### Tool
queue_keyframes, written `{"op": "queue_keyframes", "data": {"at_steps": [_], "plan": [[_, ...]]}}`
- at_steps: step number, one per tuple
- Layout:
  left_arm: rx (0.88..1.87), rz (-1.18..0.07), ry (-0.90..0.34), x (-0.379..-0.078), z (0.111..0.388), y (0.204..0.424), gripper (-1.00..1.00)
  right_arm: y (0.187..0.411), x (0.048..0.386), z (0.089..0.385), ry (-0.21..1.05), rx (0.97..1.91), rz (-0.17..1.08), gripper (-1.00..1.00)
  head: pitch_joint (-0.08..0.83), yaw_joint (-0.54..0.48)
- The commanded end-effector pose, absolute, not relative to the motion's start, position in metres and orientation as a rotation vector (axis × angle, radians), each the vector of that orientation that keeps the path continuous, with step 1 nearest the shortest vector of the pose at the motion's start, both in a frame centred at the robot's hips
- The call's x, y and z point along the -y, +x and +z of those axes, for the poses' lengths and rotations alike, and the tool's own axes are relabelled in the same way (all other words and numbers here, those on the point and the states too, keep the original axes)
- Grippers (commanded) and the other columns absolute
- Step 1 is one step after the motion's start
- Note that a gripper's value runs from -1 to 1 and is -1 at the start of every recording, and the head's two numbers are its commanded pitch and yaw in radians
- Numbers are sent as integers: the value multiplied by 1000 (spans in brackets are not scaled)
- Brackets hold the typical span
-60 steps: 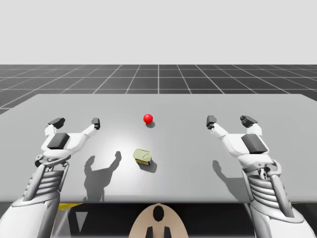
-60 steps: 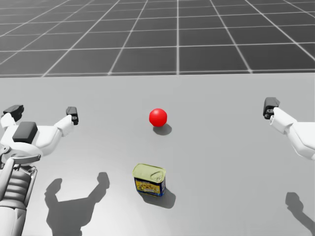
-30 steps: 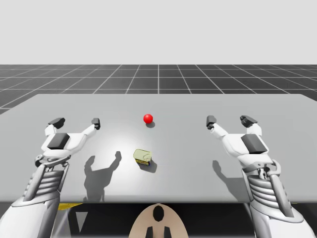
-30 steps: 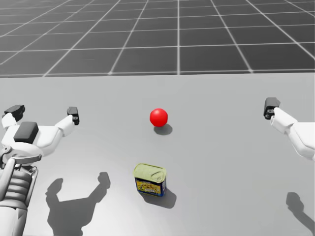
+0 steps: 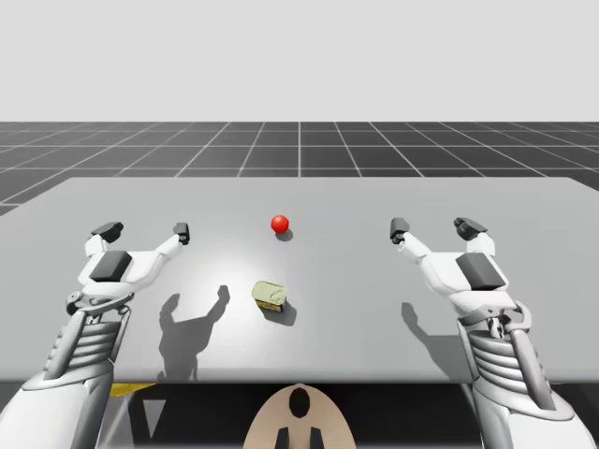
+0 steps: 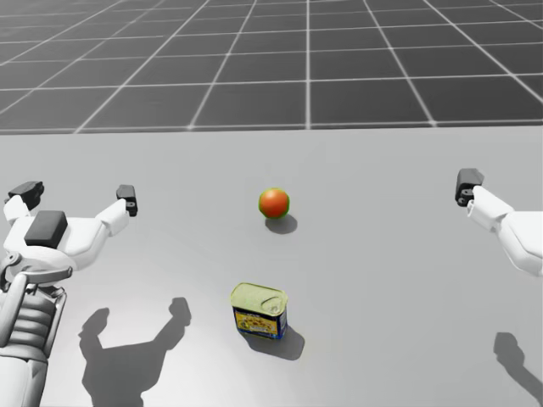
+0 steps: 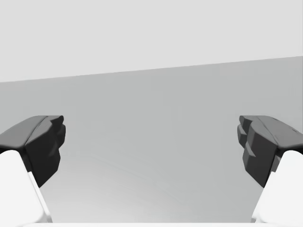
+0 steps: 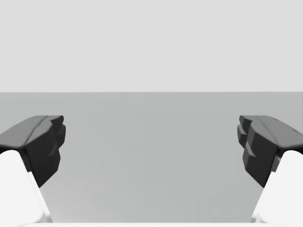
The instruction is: Watch the red light. When it turns green, pick up the object.
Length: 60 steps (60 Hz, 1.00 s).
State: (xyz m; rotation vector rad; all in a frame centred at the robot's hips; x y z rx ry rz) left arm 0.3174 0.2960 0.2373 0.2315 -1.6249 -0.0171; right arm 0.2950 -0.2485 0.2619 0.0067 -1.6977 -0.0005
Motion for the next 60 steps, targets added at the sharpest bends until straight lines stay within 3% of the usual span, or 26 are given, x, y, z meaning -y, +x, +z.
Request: {"op": "queue_keyframes", "data": {"at_steps": [1, 24, 42, 60], "plan": [[1625, -17, 231, -296, 237, 317, -1000, 295, 248, 262, 10, 1697, -3, -1000, 484, 93], [1629, -16, 235, -296, 238, 317, -1000, 295, 249, 262, 13, 1697, -3, -1000, 504, 93], [1624, -19, 237, -295, 237, 318, -1000, 296, 249, 261, 14, 1696, -4, -1000, 680, 122], [1629, -25, 215, -290, 239, 315, -1000, 296, 248, 261, 17, 1695, -3, -1000, 741, 129]]}}
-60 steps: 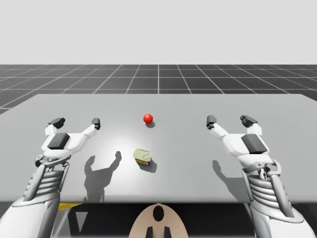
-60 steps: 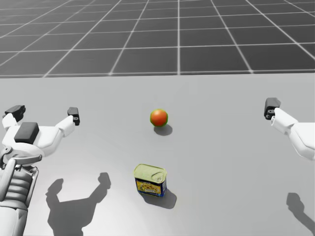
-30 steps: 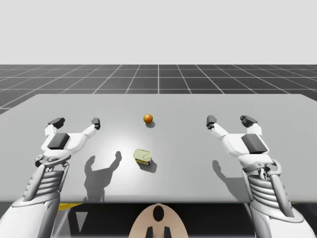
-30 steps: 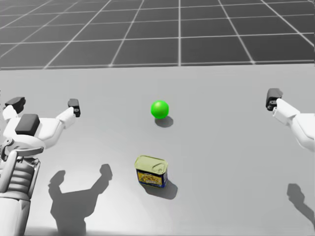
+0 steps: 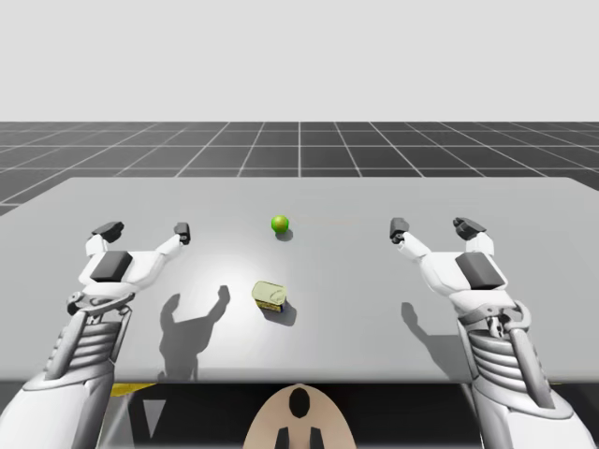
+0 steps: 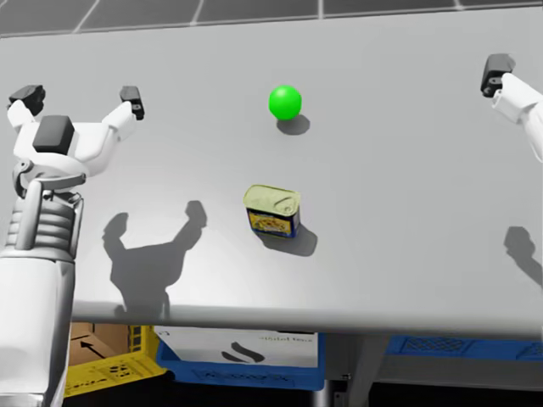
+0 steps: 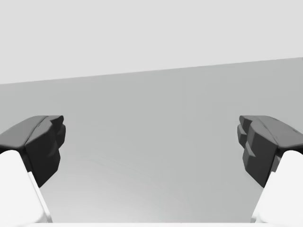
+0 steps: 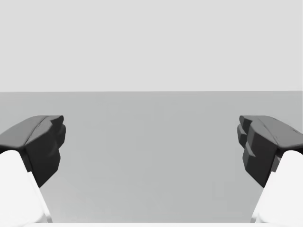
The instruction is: Watch the red light. When it turns green, pick up the object.
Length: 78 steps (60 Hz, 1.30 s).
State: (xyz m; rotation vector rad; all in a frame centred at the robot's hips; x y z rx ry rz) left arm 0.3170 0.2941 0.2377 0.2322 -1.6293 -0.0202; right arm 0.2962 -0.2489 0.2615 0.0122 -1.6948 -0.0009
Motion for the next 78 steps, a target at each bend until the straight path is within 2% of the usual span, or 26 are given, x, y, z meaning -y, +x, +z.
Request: {"op": "queue_keyframes", "data": {"at_steps": [1, 6, 8, 11, 13, 15, 19, 24, 31, 41, 47, 54, 59, 71, 78], "plan": [[1627, -25, 208, -289, 240, 315, -1000, 296, 248, 261, 17, 1694, -4, -1000, 740, 129], [1598, -22, 140, -285, 242, 308, -1000, 298, 248, 259, 13, 1689, -10, -1000, 731, 128], [1589, -18, 73, -280, 247, 300, -1000, 298, 249, 258, 11, 1687, -13, -1000, 726, 129], [1613, -33, 67, -275, 252, 290, -1000, 299, 249, 258, 10, 1686, -13, -1000, 725, 130], [1603, -74, 47, -265, 257, 277, -1000, 299, 249, 257, 8, 1683, -12, -1000, 726, 131], [1590, -95, 53, -261, 257, 272, -1000, 299, 249, 256, 8, 1682, -12, -1000, 727, 131], [1533, -178, 60, -248, 251, 258, -1000, 300, 248, 255, 2, 1678, -11, -1000, 731, 132], [1460, -287, -33, -234, 238, 235, -1000, 300, 248, 254, 2, 1676, -9, -1000, 729, 137], [1370, -374, -166, -231, 220, 210, -1000, 299, 250, 255, 2, 1679, -9, -1000, 730, 147], [1264, -412, -277, -216, 195, 185, -1000, 299, 249, 254, 1, 1680, -5, -1000, 734, 150], [1235, -425, -308, -204, 184, 180, -1000, 299, 248, 254, 0, 1679, -6, -1000, 735, 152], [1220, -405, -344, -187, 171, 184, -1000, 298, 248, 254, -1, 1678, -7, -1000, 736, 151], [1239, -376, -370, -175, 166, 194, -1000, 297, 248, 255, -1, 1680, -7, -1000, 737, 149], [1211, -376, -411, -147, 160, 214, -1000, 296, 249, 256, -17, 1692, 2, -1000, 738, 141], [1190, -336, -440, -133, 160, 229, -1000, 296, 250, 257, -17, 1698, 1, -1000, 735, 133]]}}
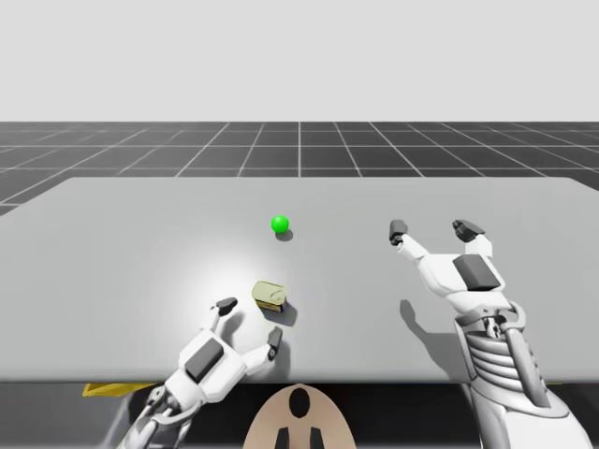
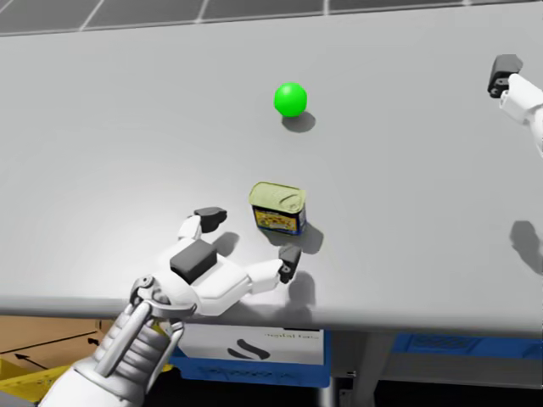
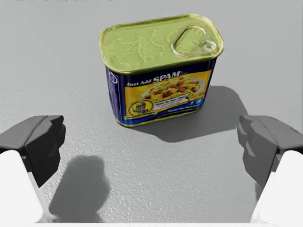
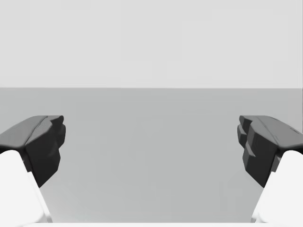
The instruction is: Watch the red light. When it turns green, pick up the object.
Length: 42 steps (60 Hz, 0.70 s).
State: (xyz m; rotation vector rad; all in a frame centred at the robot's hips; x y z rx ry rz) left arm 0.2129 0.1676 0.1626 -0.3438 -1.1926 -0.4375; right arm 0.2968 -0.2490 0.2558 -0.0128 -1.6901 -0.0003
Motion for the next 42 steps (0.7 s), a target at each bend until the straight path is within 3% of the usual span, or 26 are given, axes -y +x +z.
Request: {"op": "queue_keyframes", "data": {"at_steps": [1, 16, 42], "plan": [[1184, -326, -446, -132, 160, 230, -1000, 296, 250, 257, -18, 1698, 1, -1000, 734, 132], [1146, -196, -456, -112, 157, 249, -1000, 295, 252, 258, -16, 1701, -3, -1000, 723, 114], [1169, -164, -408, -81, 150, 267, -1000, 295, 254, 262, -6, 1711, -11, -1000, 715, 107]]}}
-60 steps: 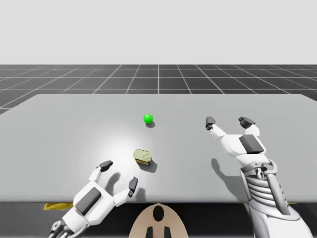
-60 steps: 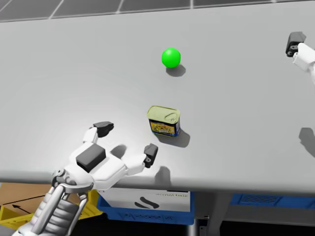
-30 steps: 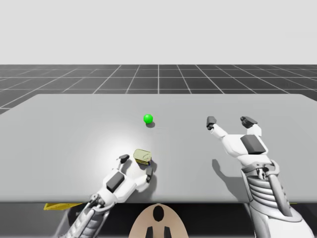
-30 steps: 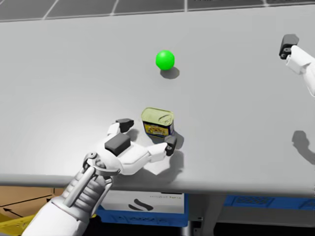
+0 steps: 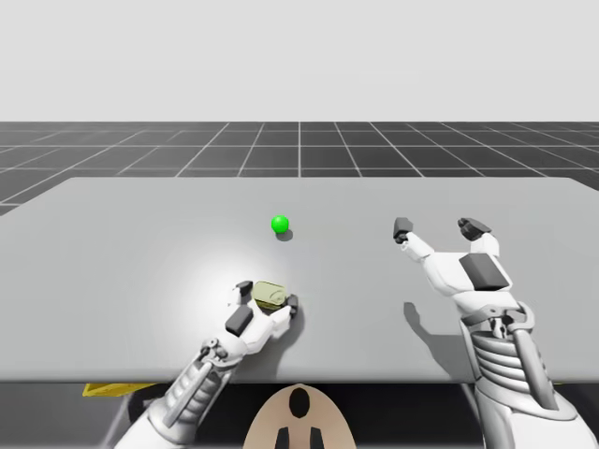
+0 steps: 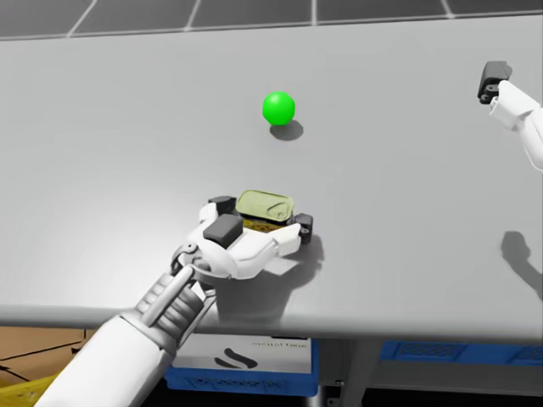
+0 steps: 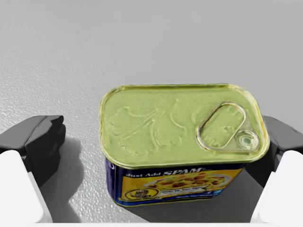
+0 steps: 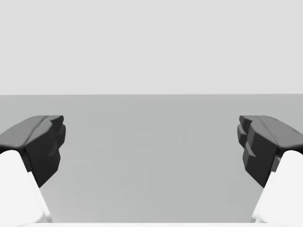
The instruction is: Watch the red light. When it turns green, pick up the object.
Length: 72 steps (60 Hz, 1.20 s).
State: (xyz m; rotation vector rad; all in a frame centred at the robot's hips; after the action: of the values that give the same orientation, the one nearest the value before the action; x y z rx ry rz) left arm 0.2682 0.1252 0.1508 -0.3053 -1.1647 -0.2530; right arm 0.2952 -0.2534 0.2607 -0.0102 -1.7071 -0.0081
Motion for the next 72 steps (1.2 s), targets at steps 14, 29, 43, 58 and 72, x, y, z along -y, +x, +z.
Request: {"op": "queue_keyframes", "data": {"at_steps": [14, 29, 43, 58, 72], "plan": [[1177, -200, -389, -79, 147, 251, 1000, 295, 255, 263, -1, 1712, -14, -1000, 706, 102], [1170, -205, -399, -80, 146, 249, 1000, 295, 255, 262, 1, 1710, -16, -1000, 594, 100], [1169, -214, -399, -80, 146, 248, 1000, 296, 255, 259, 0, 1706, -16, -1000, 345, 95], [1216, -221, -407, -87, 174, 249, 1000, 297, 255, 258, 12, 1701, -20, -1000, 291, 95], [1417, -263, -381, -104, 266, 251, 1000, 297, 260, 256, -4, 1694, -17, -1000, 264, 95]]}}
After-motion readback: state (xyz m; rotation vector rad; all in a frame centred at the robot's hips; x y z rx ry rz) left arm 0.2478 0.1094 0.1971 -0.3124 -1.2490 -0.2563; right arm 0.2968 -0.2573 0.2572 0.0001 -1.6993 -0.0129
